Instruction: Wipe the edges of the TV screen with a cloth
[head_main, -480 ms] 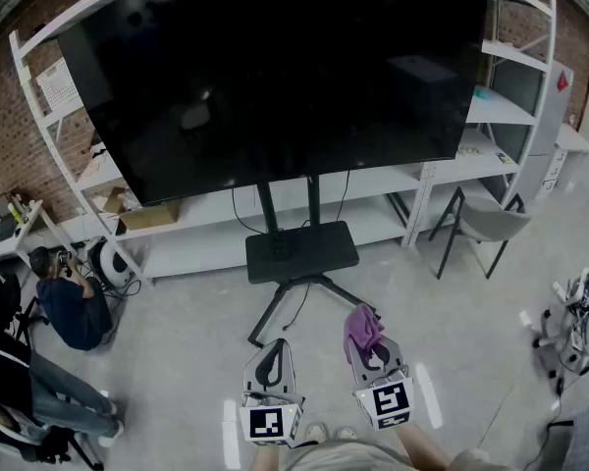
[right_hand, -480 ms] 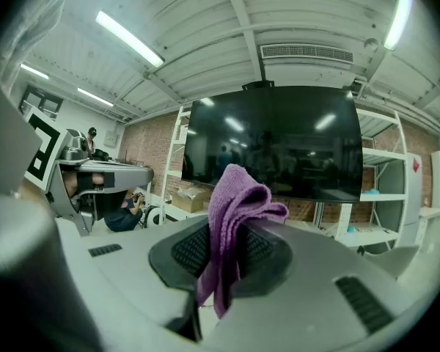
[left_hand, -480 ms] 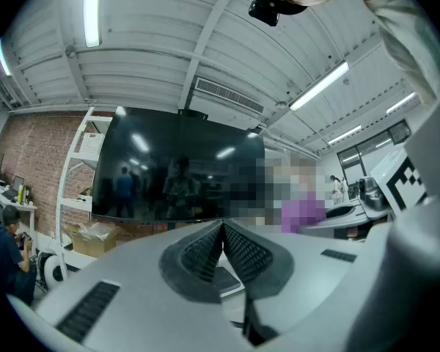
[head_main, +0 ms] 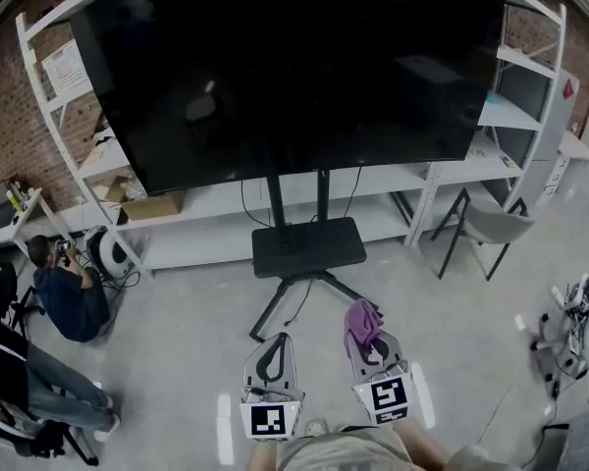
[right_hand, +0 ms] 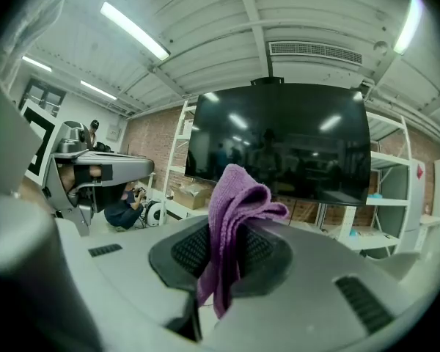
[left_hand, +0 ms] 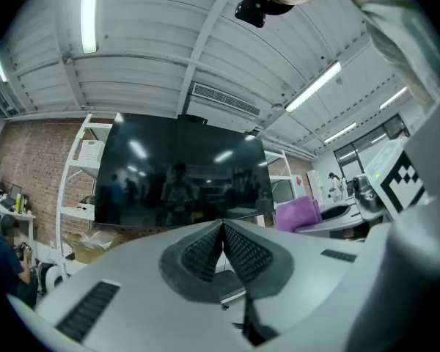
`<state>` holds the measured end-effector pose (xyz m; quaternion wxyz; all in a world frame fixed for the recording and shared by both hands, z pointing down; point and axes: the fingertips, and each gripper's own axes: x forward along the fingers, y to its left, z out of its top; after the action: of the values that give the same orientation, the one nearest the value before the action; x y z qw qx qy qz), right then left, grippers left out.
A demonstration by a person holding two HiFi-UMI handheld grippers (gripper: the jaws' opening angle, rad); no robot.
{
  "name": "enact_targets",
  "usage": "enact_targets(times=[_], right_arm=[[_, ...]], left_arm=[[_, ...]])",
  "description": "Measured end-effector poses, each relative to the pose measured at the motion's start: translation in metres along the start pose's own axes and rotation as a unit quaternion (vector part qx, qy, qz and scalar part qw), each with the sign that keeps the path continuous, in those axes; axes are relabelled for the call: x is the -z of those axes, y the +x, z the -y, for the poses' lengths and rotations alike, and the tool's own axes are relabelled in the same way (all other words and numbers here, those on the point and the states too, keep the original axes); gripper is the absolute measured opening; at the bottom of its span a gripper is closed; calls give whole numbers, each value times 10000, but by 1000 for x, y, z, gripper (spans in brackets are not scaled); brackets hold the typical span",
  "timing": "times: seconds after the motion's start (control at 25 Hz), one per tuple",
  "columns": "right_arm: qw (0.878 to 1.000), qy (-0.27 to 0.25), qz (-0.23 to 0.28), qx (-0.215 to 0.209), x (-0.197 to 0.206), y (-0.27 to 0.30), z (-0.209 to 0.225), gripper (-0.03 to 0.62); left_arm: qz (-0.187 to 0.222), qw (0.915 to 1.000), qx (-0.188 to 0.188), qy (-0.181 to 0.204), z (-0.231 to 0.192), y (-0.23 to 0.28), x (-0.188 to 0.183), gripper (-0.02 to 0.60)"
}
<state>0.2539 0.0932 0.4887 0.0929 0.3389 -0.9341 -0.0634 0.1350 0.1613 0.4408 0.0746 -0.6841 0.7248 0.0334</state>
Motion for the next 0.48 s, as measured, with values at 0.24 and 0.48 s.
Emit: enact_targets(times=[0.24,0.48], right_arm=[[9995,305,63,59,5,17,-18,51],[9996,209,163,117,-4,40,-12,51]], left_arm=[[-268,9996,-92,8,-31,-10,28,15],[95,9991,-47,418,-72,39,8,15]])
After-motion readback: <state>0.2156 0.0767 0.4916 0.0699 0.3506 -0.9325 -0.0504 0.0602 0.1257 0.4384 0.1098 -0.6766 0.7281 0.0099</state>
